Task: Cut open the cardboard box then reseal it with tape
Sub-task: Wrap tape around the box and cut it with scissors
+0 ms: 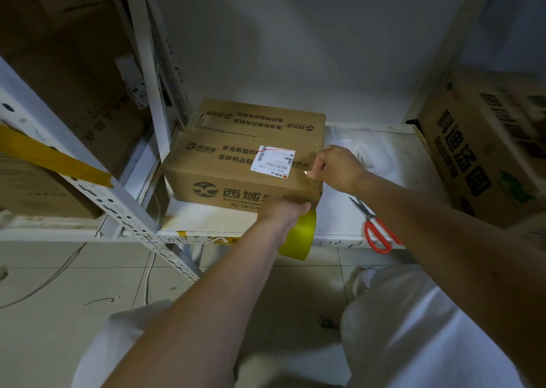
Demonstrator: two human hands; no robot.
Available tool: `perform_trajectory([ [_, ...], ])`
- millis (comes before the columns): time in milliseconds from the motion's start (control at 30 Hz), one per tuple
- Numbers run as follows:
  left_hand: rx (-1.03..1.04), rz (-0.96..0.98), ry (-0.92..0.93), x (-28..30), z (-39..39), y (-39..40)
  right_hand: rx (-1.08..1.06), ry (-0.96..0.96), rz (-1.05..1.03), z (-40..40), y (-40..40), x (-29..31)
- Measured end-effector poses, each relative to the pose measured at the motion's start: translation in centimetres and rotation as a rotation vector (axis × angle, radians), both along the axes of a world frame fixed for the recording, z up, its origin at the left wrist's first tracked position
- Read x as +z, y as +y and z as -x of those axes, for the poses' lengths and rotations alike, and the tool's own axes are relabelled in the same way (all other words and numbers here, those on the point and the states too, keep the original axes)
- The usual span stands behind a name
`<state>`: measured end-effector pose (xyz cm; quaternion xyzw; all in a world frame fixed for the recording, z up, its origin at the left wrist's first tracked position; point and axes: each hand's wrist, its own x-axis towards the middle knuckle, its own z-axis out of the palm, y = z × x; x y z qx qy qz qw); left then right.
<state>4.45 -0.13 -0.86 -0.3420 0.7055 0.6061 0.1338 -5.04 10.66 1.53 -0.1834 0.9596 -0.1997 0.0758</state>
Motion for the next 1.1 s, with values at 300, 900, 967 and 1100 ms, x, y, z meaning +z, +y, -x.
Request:
perform_trajectory([
  [300, 0.002, -0.043, 0.005, -0.2, 0.0, -0.3, -0.254, -0.256, 0.214, 0.5, -0.5, -0.3],
  [900, -0.013, -0.063, 0.074, -0.2, -1.3, -0.1, 0.158, 0.132, -0.024, -0.3, 1.0, -0.2],
  [967, -0.038, -0.077, 0.080, -0.1, -1.7, -0.3, 0.145, 0.048, 0.016, -0.8, 1.1, -0.3],
  [1100, -0.041, -0.103, 0.046, -0.7, -1.9, -0.4, 0.138, -0.016, 0.040, -1.5, 1.0, 0.2],
])
